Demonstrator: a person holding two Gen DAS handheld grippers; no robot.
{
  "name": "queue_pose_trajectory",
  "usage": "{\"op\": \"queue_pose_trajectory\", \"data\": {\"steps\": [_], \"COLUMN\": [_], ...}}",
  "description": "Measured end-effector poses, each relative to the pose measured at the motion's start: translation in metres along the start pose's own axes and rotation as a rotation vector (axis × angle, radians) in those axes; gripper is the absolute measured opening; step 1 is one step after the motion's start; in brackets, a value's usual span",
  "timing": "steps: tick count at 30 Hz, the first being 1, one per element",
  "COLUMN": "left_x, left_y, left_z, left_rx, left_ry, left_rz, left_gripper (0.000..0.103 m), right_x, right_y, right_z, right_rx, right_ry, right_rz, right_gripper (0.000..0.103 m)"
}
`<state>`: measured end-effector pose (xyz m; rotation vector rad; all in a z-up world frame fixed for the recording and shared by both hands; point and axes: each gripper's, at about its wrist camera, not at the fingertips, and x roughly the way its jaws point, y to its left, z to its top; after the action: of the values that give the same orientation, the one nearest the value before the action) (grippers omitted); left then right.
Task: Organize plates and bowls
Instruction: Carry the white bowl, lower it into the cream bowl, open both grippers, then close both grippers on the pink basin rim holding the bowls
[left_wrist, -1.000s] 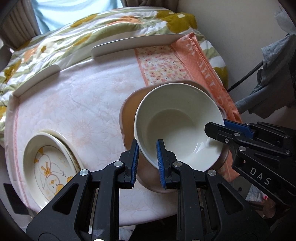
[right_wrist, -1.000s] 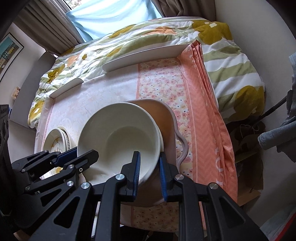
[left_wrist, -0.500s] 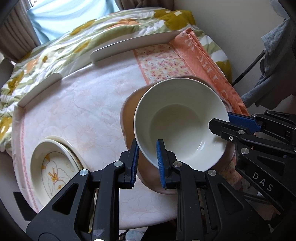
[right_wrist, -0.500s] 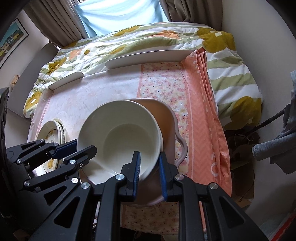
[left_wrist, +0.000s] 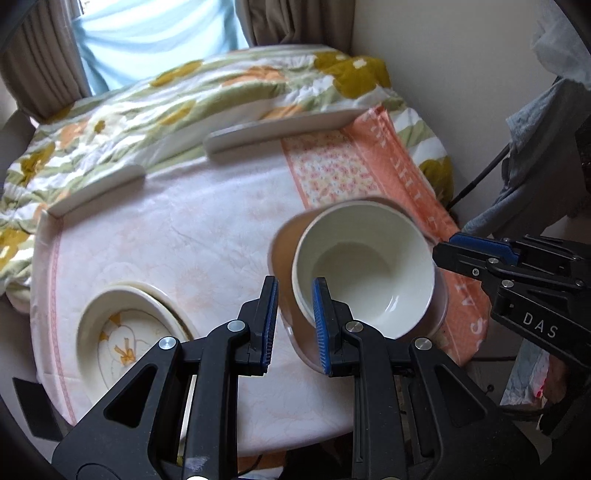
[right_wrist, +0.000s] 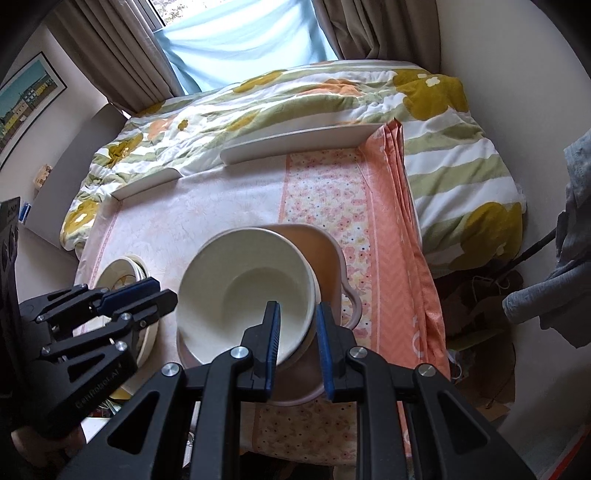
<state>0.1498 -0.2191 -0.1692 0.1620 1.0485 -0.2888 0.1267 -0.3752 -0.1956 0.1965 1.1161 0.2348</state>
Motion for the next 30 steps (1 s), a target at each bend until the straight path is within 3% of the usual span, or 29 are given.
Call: {"op": "queue_pose_trajectory", "data": {"steps": [3, 4, 5, 6, 7, 8, 11, 15, 18, 23, 26, 30], "left_x": [-0.039, -0.051, -0.061, -0.072, -0.083, -0.09, -0.087, -0.057, -0.025, 0.02, 0.041, 0.059], "left_y": [0.01, 0.015, 0.019, 0.024, 0.028, 0.03, 0.034, 0.036, 0.035, 0.026, 0.026, 0.026], "left_z": [0.007, 0.008, 0.008, 0.006, 0.003, 0.0, -0.005, -0.02, -0.027, -0.032, -0.034, -0.036], "left_rx": [0.006, 0.0, -0.007, -0.014, -0.019, -0.013, 0.025, 0.044, 0.022, 0.03, 0.029, 0.034], "left_ry": [-0.104, -0.137, -0.172, -0.214, -0.275, -0.298, -0.246, -0.11, -0.003, 0.128, 0.19, 0.247], "left_rz": [0.032, 0.026, 0.025, 0.037, 0.053, 0.065, 0.059, -0.016, -0.066, -0.064, -0.054, -0.058], "left_gripper": [0.024, 0.047, 0.09, 0.103, 0.103, 0.103, 0.103, 0.103, 0.102, 0.096, 0.088, 0.08], "right_x": [-0.027, -0.037, -0.046, -0.056, -0.064, -0.072, -0.086, -0.072, -0.049, -0.008, 0.01, 0.033], "right_y": [0.001, 0.001, 0.002, 0.003, 0.003, 0.003, 0.002, -0.004, -0.013, -0.028, -0.027, -0.024], "right_z": [0.004, 0.005, 0.005, 0.005, 0.004, 0.001, -0.005, -0.012, -0.016, -0.026, -0.025, -0.021], "right_rx": [-0.034, -0.048, -0.062, -0.077, -0.09, -0.104, -0.149, -0.178, -0.158, -0.146, -0.172, -0.212], "right_ry": [-0.042, -0.059, -0.076, -0.096, -0.122, -0.153, -0.193, -0.064, 0.012, 0.135, 0.184, 0.245], "right_rz": [0.019, 0.024, 0.022, 0.018, 0.017, 0.017, -0.013, -0.091, -0.098, -0.138, -0.136, -0.147], "right_gripper": [0.02, 0.026, 0.05, 0.085, 0.098, 0.103, 0.103, 0.103, 0.103, 0.103, 0.097, 0.077]}}
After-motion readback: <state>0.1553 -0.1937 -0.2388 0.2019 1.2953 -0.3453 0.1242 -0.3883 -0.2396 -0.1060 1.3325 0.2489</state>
